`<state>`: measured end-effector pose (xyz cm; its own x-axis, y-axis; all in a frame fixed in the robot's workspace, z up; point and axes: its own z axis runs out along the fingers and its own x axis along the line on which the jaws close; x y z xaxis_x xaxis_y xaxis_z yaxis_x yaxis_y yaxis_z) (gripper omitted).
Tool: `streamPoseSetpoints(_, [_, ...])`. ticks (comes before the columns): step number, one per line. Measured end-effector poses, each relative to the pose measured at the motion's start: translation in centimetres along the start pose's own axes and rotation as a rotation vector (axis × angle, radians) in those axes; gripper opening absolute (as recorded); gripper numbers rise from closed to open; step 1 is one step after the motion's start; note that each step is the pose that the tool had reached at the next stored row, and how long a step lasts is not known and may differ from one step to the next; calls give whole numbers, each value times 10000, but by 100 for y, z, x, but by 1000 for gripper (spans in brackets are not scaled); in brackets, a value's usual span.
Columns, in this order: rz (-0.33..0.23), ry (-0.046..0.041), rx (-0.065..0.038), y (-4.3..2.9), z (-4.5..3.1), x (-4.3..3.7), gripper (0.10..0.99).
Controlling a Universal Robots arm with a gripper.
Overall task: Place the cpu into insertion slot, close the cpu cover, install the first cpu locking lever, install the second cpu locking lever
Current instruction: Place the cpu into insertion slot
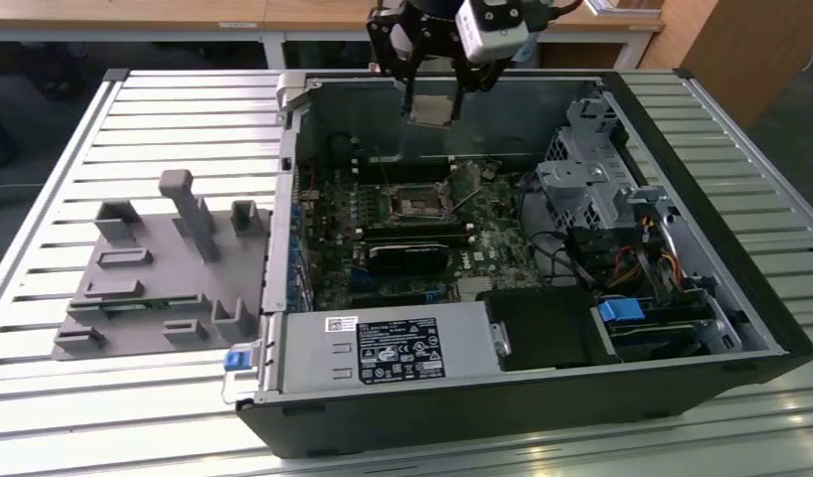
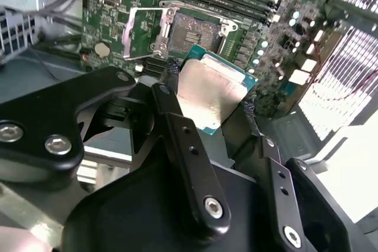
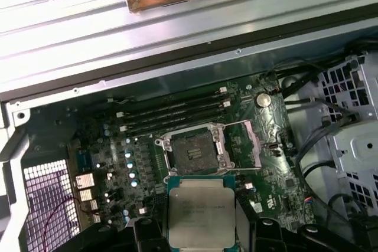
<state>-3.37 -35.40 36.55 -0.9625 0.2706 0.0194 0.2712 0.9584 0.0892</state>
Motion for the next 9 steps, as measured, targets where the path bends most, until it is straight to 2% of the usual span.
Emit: streamPoseSetpoints(9, [1501, -135, -31, 0, 20, 0, 541])
